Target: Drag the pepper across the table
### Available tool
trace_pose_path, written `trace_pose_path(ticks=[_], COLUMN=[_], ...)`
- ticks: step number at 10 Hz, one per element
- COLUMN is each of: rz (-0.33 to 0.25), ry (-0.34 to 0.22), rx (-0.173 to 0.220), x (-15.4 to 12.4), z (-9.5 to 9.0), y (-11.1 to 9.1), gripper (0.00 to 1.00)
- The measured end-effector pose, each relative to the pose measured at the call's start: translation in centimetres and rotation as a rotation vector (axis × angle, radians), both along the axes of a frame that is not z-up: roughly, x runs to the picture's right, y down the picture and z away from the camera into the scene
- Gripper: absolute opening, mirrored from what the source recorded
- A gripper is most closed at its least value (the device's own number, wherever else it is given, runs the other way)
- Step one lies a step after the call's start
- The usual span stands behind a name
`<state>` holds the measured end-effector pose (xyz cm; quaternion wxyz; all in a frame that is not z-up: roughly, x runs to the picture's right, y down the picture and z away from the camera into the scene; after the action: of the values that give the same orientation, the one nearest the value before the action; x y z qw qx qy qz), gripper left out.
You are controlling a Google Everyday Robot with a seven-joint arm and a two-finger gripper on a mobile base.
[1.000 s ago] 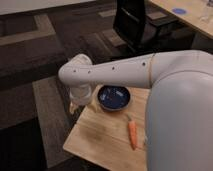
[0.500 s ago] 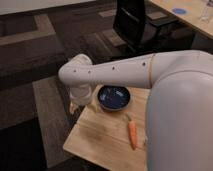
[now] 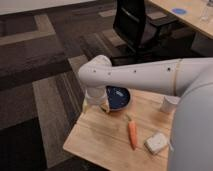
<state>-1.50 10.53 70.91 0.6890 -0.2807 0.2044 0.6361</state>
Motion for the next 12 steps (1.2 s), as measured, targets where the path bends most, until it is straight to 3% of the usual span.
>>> trace_pose_path(ticks=[1, 9, 12], rz=[0.0, -0.001, -0.057], ry=[0.0, -0.003, -0.057], rx=[-0.001, 0.0, 0.005], x=[1.8, 1.64, 1.8], z=[0.12, 0.12, 0.6], y=[0.33, 0.34, 0.4], gripper=[0.65, 0.65, 0.65])
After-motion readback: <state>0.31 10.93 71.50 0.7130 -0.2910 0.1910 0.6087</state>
